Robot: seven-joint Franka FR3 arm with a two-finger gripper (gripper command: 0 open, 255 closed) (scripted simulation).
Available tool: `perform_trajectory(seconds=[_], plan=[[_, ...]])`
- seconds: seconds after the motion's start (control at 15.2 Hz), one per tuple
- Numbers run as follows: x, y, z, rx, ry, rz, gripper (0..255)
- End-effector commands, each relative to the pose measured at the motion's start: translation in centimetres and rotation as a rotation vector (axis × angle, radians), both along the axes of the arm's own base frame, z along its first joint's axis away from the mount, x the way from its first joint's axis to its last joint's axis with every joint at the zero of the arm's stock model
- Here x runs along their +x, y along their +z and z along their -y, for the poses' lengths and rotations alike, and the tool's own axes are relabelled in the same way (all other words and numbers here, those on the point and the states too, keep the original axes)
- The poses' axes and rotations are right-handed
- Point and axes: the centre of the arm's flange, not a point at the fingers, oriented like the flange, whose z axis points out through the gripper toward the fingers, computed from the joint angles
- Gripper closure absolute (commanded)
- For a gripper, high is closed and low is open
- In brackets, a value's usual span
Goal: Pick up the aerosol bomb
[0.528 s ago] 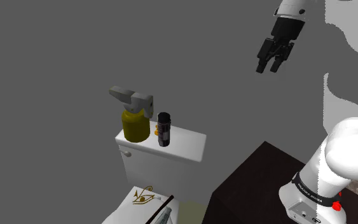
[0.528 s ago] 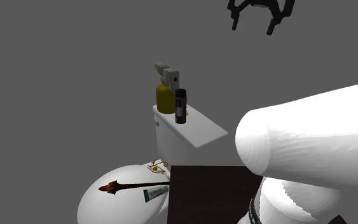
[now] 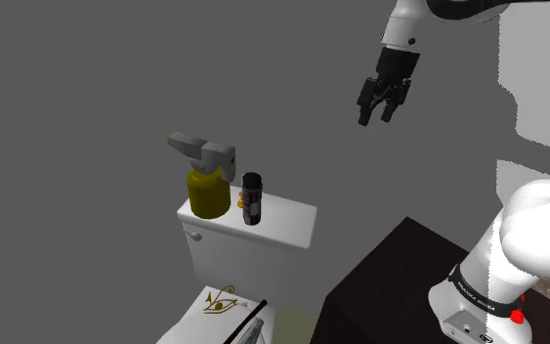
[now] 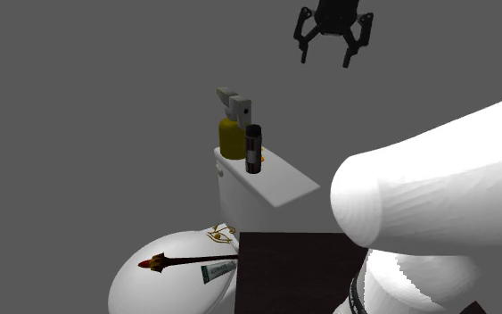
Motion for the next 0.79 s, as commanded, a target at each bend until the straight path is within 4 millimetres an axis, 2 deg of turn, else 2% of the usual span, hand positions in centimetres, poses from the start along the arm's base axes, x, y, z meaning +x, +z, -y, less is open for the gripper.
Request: perform_trajectory(seconds=[0.0, 0.73], plan=[[1.9, -1.7, -1.3, -0.011, 0.009, -0.003, 0], [12.2, -10.4, -8.2, -0.071, 0.058, -0.025, 0]])
